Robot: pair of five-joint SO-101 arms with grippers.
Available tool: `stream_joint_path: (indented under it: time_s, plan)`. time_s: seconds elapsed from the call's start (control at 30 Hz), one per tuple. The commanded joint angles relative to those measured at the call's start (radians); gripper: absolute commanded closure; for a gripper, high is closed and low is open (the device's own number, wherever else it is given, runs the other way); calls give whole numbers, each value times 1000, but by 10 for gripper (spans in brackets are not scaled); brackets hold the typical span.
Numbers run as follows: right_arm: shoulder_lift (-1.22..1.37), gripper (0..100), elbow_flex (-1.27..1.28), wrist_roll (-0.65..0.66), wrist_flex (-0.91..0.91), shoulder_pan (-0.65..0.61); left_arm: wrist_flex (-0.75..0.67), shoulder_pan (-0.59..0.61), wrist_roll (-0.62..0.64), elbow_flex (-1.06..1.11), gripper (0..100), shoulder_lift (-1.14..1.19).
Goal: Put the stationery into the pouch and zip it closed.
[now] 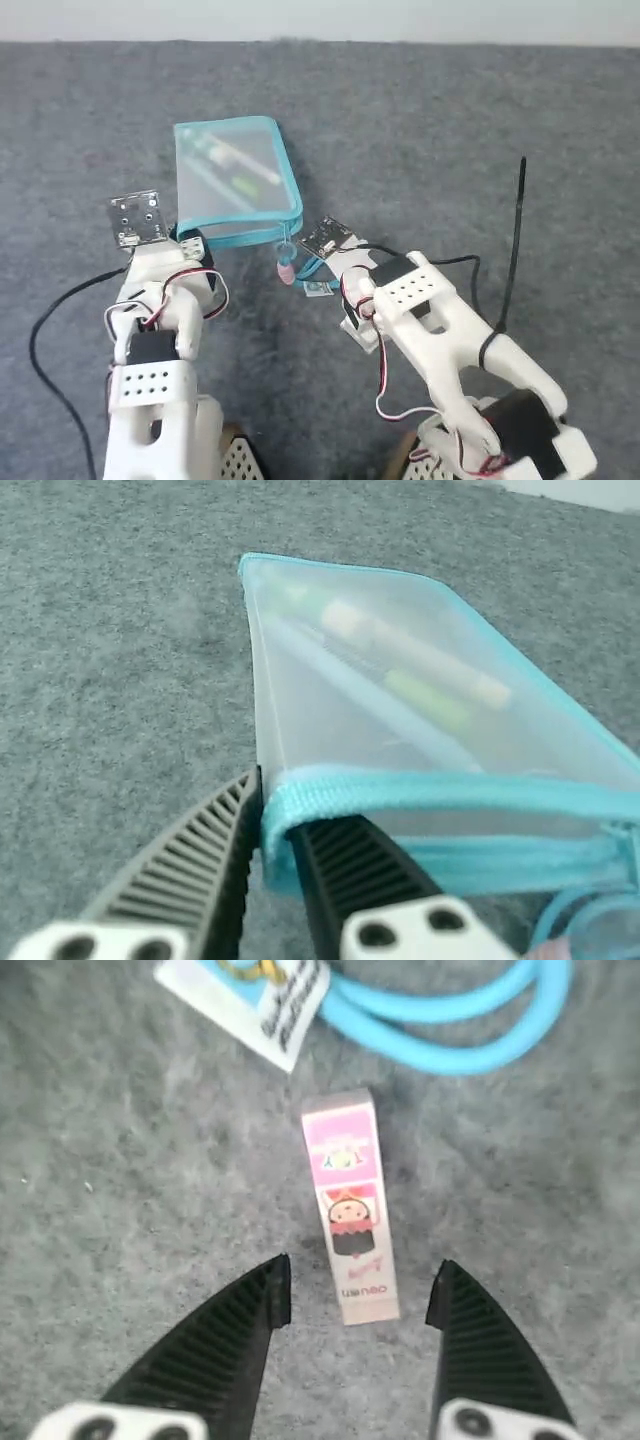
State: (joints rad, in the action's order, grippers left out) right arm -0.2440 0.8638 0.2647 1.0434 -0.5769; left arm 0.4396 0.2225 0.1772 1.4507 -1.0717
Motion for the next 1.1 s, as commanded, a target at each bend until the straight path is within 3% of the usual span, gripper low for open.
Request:
stream_joint_path:
  time_s: [0.0, 0.2, 0.37, 0.77, 0.9, 1.07]
  plan:
    - [-1, 772, -5, 12, -10, -5, -29, -9, 18, -36, 988, -23]
    - [2, 776, -5, 12, 15, 19, -29, -9, 18, -33, 988, -26]
    - [8, 868, -5, 12, 8, 48, -29, -9, 18, -33, 988, -28]
    - [10, 863, 46, 12, -25, 48, -29, -9, 18, -31, 988, -25]
    - [8, 939, 46, 6, -28, 54, -29, -9, 18, -31, 988, -25]
    - [-2, 992, 37, 6, -31, 157, -29, -11, 18, -31, 988, -23]
